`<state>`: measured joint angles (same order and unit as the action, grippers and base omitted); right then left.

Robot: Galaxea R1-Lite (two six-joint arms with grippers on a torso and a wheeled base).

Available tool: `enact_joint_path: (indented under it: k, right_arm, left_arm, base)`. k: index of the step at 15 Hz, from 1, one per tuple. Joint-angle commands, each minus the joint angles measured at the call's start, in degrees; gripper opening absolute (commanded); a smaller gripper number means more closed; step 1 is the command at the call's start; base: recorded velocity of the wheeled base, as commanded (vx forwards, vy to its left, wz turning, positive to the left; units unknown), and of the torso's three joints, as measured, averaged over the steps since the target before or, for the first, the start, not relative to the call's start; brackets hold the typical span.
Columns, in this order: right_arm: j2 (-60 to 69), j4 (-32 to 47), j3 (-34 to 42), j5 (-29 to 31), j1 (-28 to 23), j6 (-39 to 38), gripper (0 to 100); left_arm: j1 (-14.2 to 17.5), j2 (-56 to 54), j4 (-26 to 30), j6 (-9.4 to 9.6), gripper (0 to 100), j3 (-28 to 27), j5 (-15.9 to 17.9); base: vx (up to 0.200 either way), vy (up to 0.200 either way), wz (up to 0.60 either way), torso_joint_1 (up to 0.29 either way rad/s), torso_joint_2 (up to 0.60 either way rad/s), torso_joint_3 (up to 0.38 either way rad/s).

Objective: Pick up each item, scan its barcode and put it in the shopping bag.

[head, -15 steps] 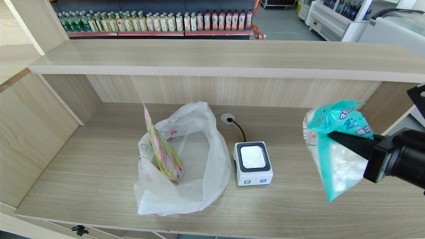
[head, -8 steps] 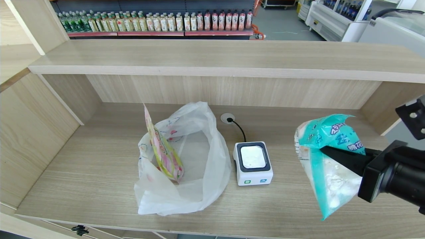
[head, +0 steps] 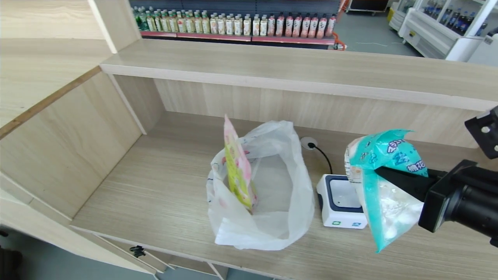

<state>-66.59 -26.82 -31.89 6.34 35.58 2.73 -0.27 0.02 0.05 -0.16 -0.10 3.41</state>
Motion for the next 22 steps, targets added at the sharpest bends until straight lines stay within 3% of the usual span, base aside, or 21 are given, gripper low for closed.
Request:
enact_joint_path:
  k: [1, 5, 9, 14, 22]
  right_arm:
    - [-0.4, 0.0, 0.2, 0.0, 0.0, 0.2, 0]
    - [-3.6, -1.3, 0.6, 0.0, -6.1, 1.7, 0]
    - [-10.0, -11.3, 4.3, 0.0, -10.5, 4.5, 0]
    - [-19.5, -27.0, 7.2, 0.2, -12.5, 9.1, 0]
    - [-23.2, -33.8, 9.7, 0.3, -15.3, 12.7, 0]
  left_arm:
    - [0.0, 0.0, 0.0, -0.02, 100, 0.0, 0.0]
    - [0.0, 0.0, 0.0, -0.02, 100, 0.0, 0.0]
    - [0.0, 0.0, 0.0, -0.02, 100, 0.0, 0.0]
    - [0.0, 0.0, 0.0, -0.02, 100, 0.0, 0.0]
    - [0.0, 0.0, 0.0, -0.02, 100, 0.0, 0.0]
  base:
    - [0.0, 0.0, 0.0, 0.0, 0.0, 0.0]
    - [0.0, 0.0, 0.0, 0.0, 0.0, 0.0]
    - [0.0, 0.0, 0.0, 0.0, 0.0, 0.0]
    - [0.0, 0.0, 0.0, 0.0, 0.0, 0.0]
    - [0.0, 0.0, 0.0, 0.0, 0.0, 0.0]
